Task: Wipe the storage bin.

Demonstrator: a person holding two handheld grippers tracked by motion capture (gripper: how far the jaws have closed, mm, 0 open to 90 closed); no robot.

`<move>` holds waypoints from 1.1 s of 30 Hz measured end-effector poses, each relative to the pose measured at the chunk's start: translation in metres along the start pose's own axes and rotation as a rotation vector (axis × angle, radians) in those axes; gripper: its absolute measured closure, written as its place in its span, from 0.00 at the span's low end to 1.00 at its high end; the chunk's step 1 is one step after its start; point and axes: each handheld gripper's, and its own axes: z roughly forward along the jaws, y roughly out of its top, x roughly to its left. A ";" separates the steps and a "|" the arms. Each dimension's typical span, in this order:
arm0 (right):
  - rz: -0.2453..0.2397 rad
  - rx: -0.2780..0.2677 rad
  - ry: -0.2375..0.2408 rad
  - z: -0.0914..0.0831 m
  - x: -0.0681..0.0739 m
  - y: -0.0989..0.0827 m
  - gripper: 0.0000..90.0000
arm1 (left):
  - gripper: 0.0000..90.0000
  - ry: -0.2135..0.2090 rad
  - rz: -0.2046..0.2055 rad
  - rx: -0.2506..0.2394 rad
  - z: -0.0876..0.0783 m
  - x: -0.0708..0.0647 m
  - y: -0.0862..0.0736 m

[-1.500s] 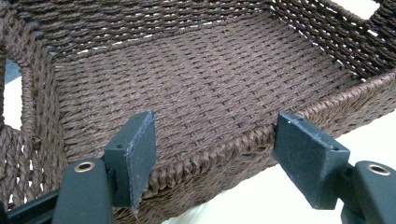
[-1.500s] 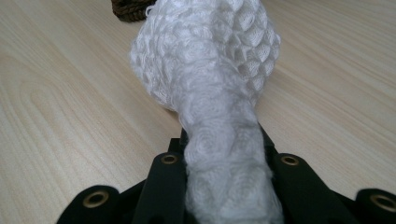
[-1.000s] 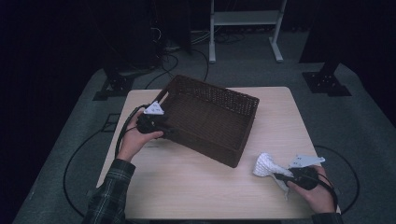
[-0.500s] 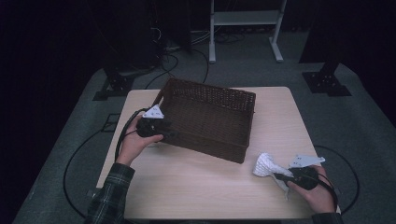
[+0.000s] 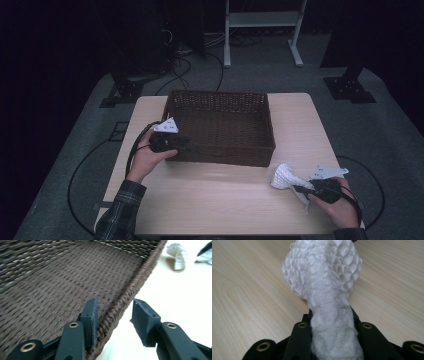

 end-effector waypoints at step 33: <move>-0.005 0.002 0.002 0.000 0.000 0.000 0.82 | 0.85 -0.250 0.057 0.057 0.022 -0.068 0.029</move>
